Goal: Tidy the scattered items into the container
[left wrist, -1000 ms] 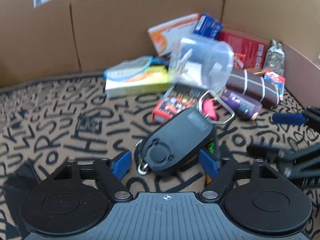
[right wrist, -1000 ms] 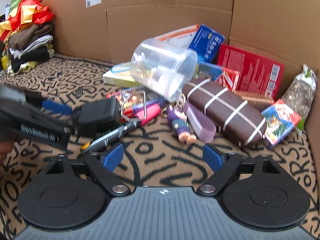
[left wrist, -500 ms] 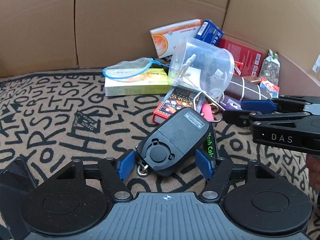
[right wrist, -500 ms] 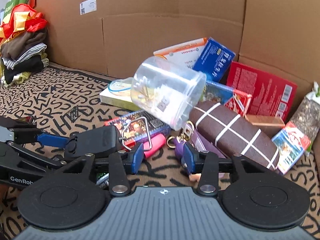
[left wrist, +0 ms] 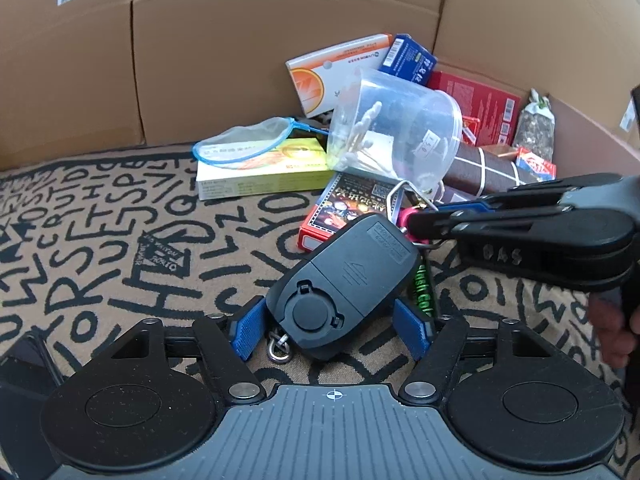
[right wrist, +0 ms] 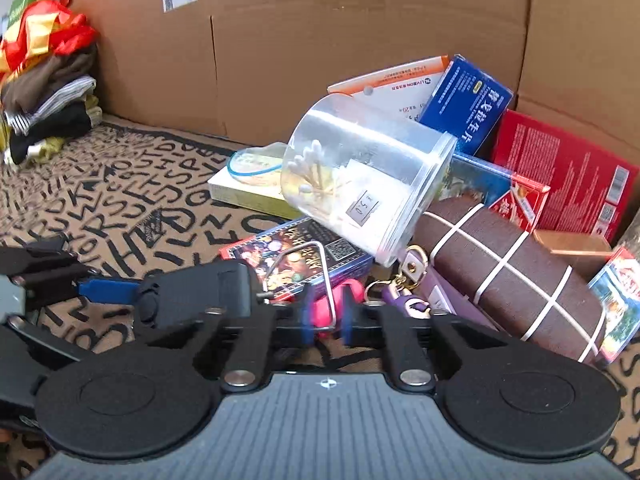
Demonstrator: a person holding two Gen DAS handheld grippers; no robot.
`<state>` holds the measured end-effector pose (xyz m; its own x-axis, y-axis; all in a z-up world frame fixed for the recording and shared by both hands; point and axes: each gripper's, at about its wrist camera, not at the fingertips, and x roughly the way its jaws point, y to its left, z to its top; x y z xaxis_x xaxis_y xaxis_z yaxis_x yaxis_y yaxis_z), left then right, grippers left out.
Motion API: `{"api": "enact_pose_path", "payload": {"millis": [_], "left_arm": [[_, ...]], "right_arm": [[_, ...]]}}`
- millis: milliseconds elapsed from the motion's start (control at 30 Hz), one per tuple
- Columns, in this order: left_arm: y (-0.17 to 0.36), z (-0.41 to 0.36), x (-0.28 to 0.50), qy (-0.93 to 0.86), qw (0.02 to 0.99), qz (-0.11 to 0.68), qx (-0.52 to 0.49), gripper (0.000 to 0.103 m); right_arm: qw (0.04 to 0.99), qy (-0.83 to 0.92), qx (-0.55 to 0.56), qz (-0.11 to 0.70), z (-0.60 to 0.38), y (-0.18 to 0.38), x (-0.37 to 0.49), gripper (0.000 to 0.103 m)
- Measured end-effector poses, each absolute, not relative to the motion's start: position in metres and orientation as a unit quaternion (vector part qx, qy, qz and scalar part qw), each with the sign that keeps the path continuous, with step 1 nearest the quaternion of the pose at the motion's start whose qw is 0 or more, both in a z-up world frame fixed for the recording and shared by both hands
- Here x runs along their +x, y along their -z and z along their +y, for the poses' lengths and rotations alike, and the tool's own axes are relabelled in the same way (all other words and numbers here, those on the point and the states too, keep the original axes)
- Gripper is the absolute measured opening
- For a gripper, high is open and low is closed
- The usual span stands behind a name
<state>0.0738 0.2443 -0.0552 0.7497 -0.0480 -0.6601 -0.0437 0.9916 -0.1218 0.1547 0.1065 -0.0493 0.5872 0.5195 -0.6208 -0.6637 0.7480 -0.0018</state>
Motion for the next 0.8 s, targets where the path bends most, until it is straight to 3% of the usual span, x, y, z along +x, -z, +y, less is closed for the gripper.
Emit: {"api": "enact_pose_path", "payload": {"millis": [367, 467, 533, 567, 600, 700, 800], "left_arm": [[0.050, 0.220, 0.076, 0.024, 0.938, 0.341, -0.051, 0.071], [0.047, 0.205, 0.079, 0.039, 0.939, 0.339, -0.038, 0.055], [0.045, 0.194, 0.081, 0.047, 0.940, 0.338, -0.027, 0.053], [0.044, 0.189, 0.082, 0.048, 0.940, 0.337, -0.021, 0.055], [0.044, 0.184, 0.083, 0.049, 0.940, 0.337, -0.015, 0.070], [0.046, 0.175, 0.086, 0.032, 0.945, 0.325, 0.006, 0.085], [0.048, 0.169, 0.088, 0.024, 0.947, 0.320, 0.009, 0.088]], "right_arm": [[0.888, -0.351, -0.070, 0.289, 0.064, 0.018, 0.137, 0.006], [0.894, -0.341, -0.054, 0.286, 0.052, 0.014, 0.135, 0.003], [0.896, -0.341, -0.049, 0.279, 0.044, 0.010, 0.132, 0.003], [0.897, -0.341, -0.051, 0.276, 0.041, 0.009, 0.130, 0.003], [0.899, -0.339, -0.051, 0.273, 0.039, 0.008, 0.129, 0.003], [0.901, -0.338, -0.039, 0.270, 0.030, 0.004, 0.128, 0.003], [0.899, -0.343, -0.029, 0.269, 0.025, 0.001, 0.127, 0.003]]}}
